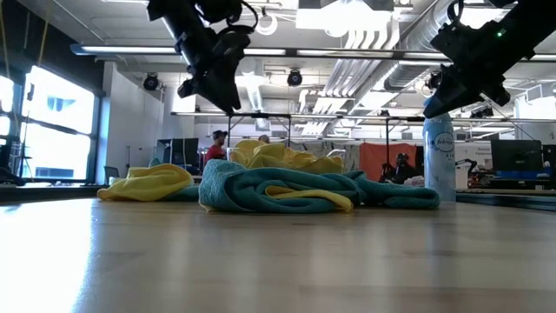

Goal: Sort microfiber towel by color & place in baskets
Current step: Put the blue microfiber towel into the bottom transparent bin

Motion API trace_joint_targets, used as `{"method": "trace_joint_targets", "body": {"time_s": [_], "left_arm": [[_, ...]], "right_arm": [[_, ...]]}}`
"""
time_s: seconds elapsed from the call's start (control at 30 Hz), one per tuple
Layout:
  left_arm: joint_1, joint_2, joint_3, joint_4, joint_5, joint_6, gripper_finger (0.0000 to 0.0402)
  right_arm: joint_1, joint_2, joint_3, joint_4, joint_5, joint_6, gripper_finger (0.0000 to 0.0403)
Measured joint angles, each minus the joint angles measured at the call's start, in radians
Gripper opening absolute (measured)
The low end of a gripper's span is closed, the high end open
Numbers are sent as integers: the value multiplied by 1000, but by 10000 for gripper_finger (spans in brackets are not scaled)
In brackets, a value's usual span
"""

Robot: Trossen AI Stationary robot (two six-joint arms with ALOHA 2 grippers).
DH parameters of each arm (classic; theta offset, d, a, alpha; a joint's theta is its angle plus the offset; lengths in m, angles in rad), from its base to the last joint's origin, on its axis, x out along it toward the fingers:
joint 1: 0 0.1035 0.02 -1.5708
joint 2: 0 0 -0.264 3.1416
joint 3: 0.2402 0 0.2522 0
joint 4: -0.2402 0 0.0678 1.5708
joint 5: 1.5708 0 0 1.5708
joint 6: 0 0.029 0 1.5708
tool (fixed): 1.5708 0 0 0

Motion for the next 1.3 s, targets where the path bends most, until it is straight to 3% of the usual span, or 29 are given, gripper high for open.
{"method": "trace_joint_targets", "body": {"time_s": [0.4,0.7,1.3], "left_arm": [[-156,131,0,-13,-119,-201,92],[-187,276,0,-17,-62,-294,92],[-217,282,0,-16,-76,-335,92]], "right_arm": [[0,0,0,1,-1,-112,0],[0,0,0,31,-75,-129,0],[0,0,0,38,-98,-156,0]]}}
